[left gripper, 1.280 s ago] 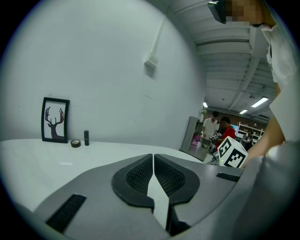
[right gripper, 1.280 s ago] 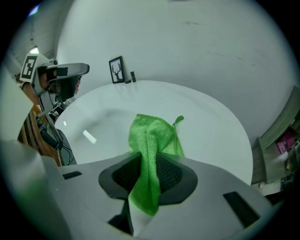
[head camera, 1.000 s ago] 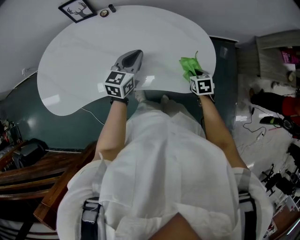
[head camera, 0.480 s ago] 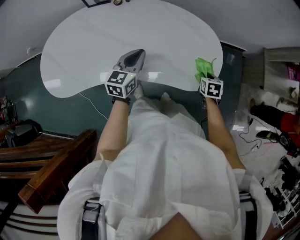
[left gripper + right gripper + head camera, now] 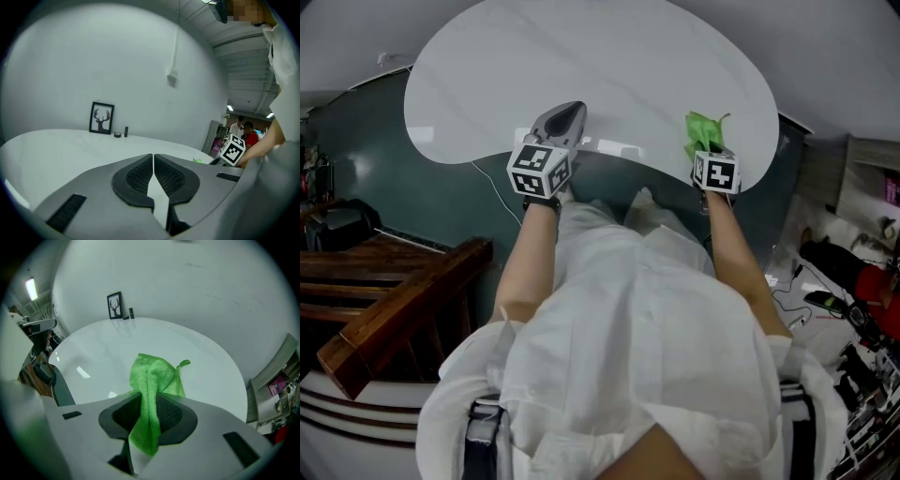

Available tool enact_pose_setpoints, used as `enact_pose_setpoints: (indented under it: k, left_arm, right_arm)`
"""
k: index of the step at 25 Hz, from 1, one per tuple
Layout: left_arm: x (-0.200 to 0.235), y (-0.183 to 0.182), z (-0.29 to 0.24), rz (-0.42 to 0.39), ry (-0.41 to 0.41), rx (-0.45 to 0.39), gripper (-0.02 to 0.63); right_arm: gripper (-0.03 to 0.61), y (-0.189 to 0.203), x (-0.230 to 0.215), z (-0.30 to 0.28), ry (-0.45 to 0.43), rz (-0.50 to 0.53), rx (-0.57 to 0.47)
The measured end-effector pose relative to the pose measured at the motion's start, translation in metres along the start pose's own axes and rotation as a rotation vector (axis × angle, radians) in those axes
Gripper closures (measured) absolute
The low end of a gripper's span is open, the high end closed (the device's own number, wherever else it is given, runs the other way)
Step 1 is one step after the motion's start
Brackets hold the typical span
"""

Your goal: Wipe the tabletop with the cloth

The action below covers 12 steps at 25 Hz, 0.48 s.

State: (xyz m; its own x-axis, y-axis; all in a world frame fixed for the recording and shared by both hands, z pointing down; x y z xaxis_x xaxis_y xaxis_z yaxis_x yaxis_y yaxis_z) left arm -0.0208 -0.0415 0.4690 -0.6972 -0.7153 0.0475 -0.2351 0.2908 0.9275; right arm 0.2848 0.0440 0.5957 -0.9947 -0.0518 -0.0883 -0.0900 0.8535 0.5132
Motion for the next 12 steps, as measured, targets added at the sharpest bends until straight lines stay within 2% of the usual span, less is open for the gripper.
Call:
enact_pose_setpoints:
  k: [6,12]
  left_arm:
    - [0.066,0.013,0.038,0.029,-0.036,0.005,0.594]
    - [0.131,0.023,0.065,0.039,-0.031,0.011,0.594]
  right_arm:
    - [0.488,-0.028,0.074,-0.017,0.002,0.04,0.013]
    - [0.488,-0.048,0.149,-0.032,-0.003,0.067,0.028]
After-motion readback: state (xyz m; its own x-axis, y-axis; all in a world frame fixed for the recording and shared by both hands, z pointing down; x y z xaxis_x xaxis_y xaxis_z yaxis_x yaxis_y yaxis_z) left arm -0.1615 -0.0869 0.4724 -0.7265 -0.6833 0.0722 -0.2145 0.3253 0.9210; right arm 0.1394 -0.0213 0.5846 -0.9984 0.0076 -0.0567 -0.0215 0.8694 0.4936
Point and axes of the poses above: the fingertips, and each gripper's own axes: z backward along the fingers, x to its left, y out of its underside, the point moved 5 cm from there along z, backward along the fingers, and after that the axes turned 7 degrees about -z, right-handed, at the moved point
